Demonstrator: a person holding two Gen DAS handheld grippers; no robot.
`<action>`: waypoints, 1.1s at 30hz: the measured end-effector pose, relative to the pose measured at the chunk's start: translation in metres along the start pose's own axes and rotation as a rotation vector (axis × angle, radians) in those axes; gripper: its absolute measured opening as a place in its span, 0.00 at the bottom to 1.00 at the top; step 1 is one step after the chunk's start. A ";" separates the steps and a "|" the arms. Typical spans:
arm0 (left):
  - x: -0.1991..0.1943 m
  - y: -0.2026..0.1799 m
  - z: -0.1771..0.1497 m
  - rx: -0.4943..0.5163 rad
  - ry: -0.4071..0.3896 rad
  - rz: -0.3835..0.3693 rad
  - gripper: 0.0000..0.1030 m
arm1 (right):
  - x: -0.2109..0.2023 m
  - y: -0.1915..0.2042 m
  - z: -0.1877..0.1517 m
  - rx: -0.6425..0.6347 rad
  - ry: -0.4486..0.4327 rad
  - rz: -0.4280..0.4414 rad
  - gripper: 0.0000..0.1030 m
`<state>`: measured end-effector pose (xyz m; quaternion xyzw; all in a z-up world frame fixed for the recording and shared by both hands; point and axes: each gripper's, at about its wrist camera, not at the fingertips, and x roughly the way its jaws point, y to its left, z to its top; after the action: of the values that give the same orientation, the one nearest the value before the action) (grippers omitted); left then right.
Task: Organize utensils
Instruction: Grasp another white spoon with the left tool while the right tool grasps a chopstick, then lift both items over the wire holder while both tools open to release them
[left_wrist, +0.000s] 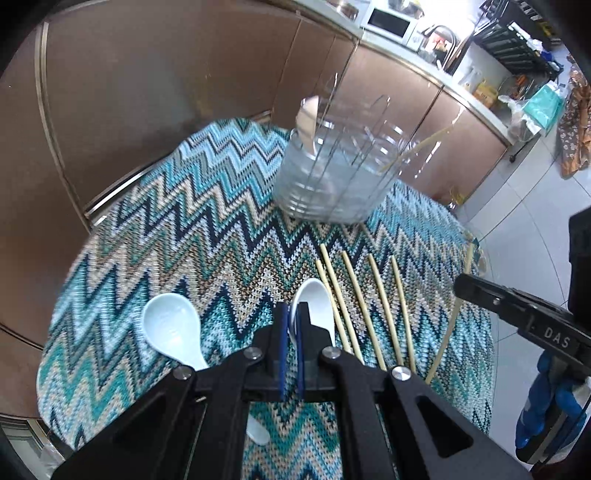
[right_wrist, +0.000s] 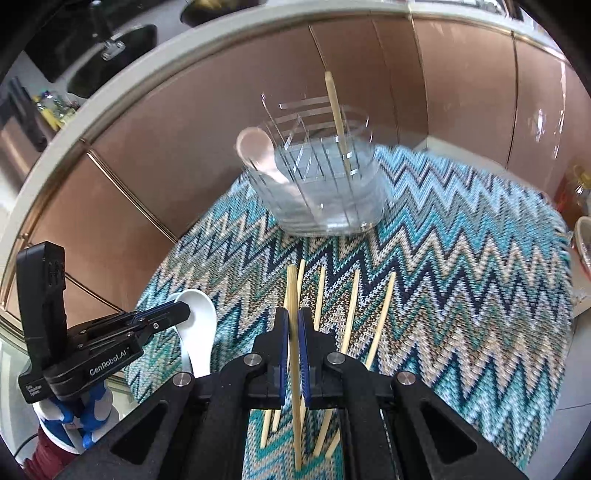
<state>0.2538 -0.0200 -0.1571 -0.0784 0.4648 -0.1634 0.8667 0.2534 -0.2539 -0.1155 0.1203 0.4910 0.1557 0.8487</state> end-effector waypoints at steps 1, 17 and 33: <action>-0.006 0.001 -0.002 -0.004 -0.010 -0.001 0.03 | -0.009 0.002 -0.003 -0.003 -0.017 -0.001 0.06; -0.102 -0.005 0.043 -0.067 -0.289 0.026 0.03 | -0.100 0.035 0.024 -0.083 -0.334 0.047 0.05; -0.035 -0.060 0.156 -0.053 -0.656 0.293 0.03 | -0.081 0.017 0.143 -0.132 -0.667 0.007 0.06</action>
<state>0.3525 -0.0663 -0.0255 -0.0815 0.1725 0.0087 0.9816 0.3373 -0.2769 0.0253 0.1113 0.1747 0.1421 0.9679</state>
